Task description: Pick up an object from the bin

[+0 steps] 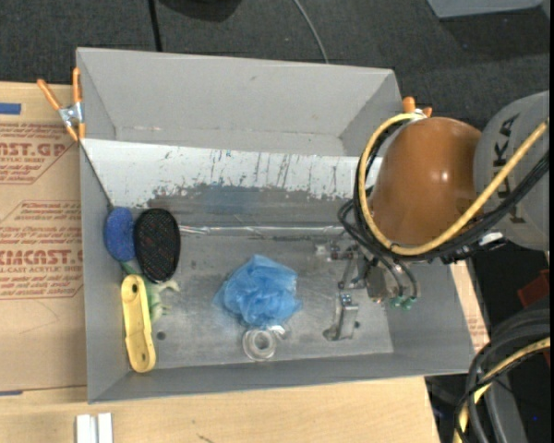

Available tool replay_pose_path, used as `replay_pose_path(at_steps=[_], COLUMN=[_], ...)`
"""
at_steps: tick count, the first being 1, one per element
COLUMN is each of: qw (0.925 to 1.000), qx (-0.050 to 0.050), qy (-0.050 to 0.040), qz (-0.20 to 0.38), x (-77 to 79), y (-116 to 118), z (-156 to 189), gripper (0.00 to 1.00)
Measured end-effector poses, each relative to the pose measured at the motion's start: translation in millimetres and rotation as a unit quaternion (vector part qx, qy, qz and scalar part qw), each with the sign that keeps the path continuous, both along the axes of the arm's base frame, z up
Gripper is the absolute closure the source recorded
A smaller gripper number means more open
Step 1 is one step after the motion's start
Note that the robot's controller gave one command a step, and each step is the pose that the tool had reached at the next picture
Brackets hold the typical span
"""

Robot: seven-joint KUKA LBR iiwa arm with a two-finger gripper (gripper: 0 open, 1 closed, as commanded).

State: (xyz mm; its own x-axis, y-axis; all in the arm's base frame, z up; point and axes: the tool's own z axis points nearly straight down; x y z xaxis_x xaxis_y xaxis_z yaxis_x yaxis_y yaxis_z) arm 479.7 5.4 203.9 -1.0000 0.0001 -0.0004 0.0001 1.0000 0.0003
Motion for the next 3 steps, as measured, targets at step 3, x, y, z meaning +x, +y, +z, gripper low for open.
replay_pose_path(at_steps=[3], qw=[0.9999], qx=[0.000], qy=[0.0008], qz=[-0.011], x=[42.2], y=[86], z=[-98], gripper=[0.00])
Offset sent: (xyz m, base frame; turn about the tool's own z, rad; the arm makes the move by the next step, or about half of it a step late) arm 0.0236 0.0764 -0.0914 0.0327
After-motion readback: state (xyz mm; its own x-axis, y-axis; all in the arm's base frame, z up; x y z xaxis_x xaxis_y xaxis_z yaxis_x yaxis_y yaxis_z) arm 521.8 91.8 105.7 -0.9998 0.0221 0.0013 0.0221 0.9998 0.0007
